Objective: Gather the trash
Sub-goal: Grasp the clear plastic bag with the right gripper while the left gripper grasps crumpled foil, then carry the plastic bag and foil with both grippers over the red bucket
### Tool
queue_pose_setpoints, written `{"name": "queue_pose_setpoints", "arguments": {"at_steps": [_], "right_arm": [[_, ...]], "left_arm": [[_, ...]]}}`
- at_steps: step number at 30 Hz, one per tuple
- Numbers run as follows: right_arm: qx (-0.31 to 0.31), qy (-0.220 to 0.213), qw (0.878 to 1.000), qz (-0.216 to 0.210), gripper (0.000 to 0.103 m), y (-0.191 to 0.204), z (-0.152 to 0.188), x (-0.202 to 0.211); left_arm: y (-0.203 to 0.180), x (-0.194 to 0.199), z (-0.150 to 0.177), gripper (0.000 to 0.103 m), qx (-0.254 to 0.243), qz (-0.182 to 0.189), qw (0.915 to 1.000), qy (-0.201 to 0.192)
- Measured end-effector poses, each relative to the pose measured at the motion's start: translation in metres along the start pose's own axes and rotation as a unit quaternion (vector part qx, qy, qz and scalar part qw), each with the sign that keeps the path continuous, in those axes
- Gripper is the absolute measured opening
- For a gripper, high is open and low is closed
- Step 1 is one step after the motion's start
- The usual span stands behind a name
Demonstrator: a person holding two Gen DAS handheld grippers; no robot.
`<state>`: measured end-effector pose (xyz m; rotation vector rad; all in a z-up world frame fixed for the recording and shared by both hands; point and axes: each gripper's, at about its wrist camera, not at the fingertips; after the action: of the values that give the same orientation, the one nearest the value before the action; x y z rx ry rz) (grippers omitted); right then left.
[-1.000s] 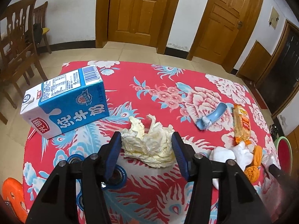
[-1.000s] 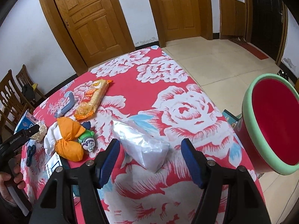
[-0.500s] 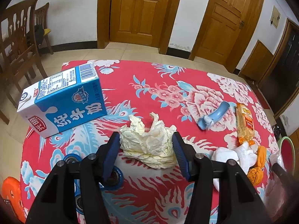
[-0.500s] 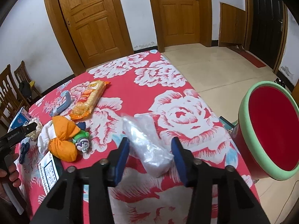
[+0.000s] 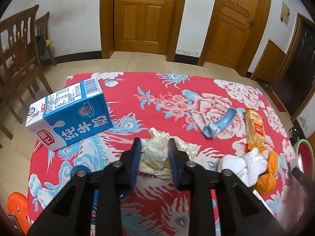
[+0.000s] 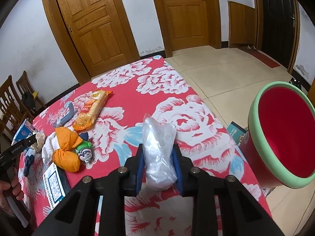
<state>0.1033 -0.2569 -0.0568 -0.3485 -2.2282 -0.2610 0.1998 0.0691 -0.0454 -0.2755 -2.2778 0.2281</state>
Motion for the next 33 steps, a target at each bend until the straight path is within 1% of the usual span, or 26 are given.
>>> {"name": "queue_pose_setpoints", "arguments": {"at_steps": [2,5,10,19,24,30,33], "right_arm": [[-0.006,-0.003,1.000,-0.004,0.029,-0.004,0.000,0.005],[-0.016,-0.008,1.000,-0.013,0.029,-0.010,0.002,0.013],[-0.026,-0.014,0.999,-0.026,0.029,-0.019,0.005,0.026],[-0.054,-0.023,0.997,-0.040,0.029,-0.043,0.010,0.049],[-0.068,-0.026,0.997,-0.040,0.029,-0.060,0.012,0.060],[-0.086,-0.038,0.995,-0.036,0.029,-0.088,0.013,0.075],[-0.099,-0.043,0.994,-0.029,0.029,-0.105,0.013,0.082]], "left_arm": [[-0.001,0.005,-0.001,0.011,0.006,0.013,0.9999,-0.001],[-0.007,0.014,-0.001,0.010,0.006,0.024,0.9997,-0.007],[-0.020,0.037,-0.001,0.010,0.006,0.045,0.9987,-0.022],[-0.056,0.069,0.001,0.010,-0.004,0.082,0.9961,-0.032],[-0.082,0.077,0.006,0.010,-0.016,0.104,0.9940,-0.030],[-0.122,0.082,0.011,0.010,-0.040,0.131,0.9902,-0.025],[-0.148,0.083,0.012,0.010,-0.056,0.145,0.9875,-0.022]]}}
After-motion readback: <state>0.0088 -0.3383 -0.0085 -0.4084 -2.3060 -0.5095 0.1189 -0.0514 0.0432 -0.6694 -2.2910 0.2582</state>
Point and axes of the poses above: each gripper's, at about its wrist camera, not at the fingertips, and x roughly against the way its jaws point, y to its left, z to its underside, and after that the axes turned 10 degrees about z, right-handed
